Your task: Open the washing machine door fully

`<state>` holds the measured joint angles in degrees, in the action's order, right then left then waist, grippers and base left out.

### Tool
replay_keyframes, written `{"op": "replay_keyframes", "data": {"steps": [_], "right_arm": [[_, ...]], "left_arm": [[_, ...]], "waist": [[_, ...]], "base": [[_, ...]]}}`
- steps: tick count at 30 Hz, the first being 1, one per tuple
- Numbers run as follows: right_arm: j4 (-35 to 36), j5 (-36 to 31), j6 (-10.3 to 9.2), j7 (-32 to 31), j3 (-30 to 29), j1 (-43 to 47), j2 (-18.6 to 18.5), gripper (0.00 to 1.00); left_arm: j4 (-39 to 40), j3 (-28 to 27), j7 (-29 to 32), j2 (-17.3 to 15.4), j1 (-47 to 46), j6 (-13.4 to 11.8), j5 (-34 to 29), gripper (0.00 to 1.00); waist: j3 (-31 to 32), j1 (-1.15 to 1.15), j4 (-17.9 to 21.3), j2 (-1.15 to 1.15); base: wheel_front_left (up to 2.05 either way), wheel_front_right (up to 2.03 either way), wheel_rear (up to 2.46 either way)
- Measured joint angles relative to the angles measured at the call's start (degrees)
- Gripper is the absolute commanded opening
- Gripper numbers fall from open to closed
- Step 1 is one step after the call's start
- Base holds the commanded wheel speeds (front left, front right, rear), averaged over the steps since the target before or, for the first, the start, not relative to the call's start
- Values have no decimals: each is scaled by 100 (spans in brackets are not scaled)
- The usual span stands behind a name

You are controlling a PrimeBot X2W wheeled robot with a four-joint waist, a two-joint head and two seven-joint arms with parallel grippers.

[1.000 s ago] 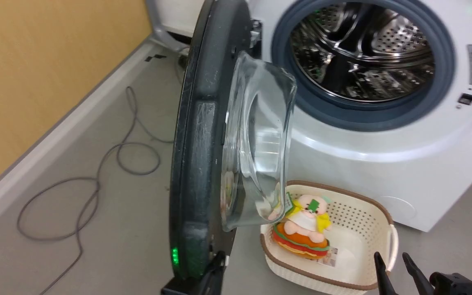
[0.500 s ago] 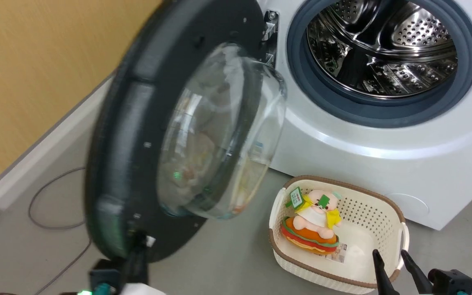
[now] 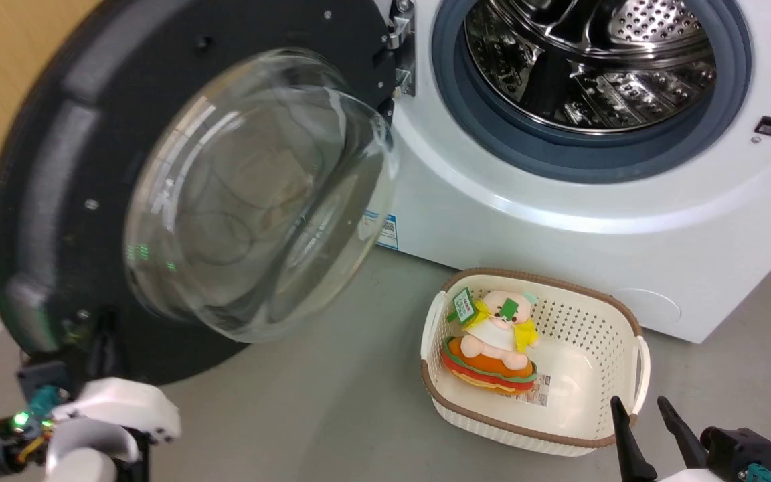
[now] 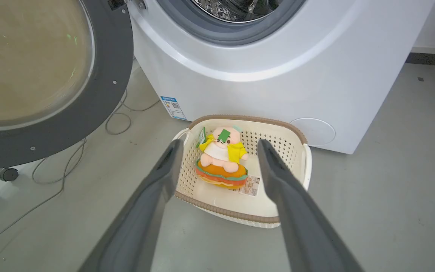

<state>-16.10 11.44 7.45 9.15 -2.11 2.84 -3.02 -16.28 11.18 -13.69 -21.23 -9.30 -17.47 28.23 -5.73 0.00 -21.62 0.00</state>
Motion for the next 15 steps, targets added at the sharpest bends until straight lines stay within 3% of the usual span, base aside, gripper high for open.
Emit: {"op": "replay_keyframes", "data": {"steps": [8,15], "right_arm": [[12,-73,0,-47,-35,-49,0,100],[15,-97,0,-48,-10,-151,0,100]], "left_arm": [[-1159,-489,-99,-153,-745,415,65,0],[-1595,-835,-100,-135,-1081,614,-209,0]], "waist": [[-107,0,120,0],[-127,0,245,0]], "base": [[0,0,0],[0,0,0]]}}
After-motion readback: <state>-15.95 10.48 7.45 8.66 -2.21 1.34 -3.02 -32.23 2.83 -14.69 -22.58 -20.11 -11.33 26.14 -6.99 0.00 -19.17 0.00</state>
